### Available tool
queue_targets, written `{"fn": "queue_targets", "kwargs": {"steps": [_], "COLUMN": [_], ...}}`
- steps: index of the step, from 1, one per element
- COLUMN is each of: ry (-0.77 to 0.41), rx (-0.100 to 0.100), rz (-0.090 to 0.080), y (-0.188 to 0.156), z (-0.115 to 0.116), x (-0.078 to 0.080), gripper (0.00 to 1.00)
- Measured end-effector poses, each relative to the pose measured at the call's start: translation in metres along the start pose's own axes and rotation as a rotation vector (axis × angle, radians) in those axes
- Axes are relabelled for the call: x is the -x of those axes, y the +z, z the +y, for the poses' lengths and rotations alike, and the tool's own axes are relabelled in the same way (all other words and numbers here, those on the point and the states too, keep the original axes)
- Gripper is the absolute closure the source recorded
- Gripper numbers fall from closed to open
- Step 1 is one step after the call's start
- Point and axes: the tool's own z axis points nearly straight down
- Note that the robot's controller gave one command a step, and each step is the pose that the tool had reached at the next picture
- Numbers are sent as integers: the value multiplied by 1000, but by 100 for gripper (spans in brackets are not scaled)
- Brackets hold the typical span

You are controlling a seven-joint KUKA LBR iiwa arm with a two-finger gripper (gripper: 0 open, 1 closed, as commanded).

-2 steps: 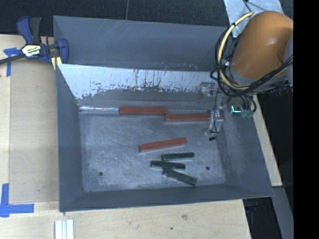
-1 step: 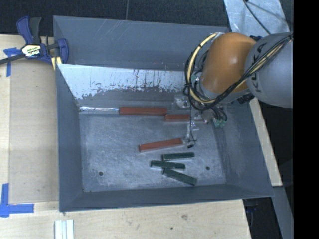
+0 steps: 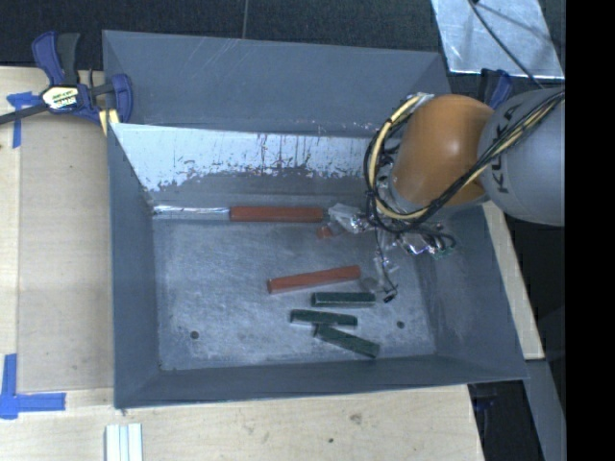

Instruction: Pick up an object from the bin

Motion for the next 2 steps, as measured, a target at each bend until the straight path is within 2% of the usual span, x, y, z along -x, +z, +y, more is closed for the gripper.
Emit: {"fn": "queue_targets", "kwargs": {"steps": [1,2], "ry": [-443,-439], "rx": [-1,1], "rz": [1,2], "y": [0,1], "z": [40,40], "x": [-8,-8], "gripper": [0,100]}}
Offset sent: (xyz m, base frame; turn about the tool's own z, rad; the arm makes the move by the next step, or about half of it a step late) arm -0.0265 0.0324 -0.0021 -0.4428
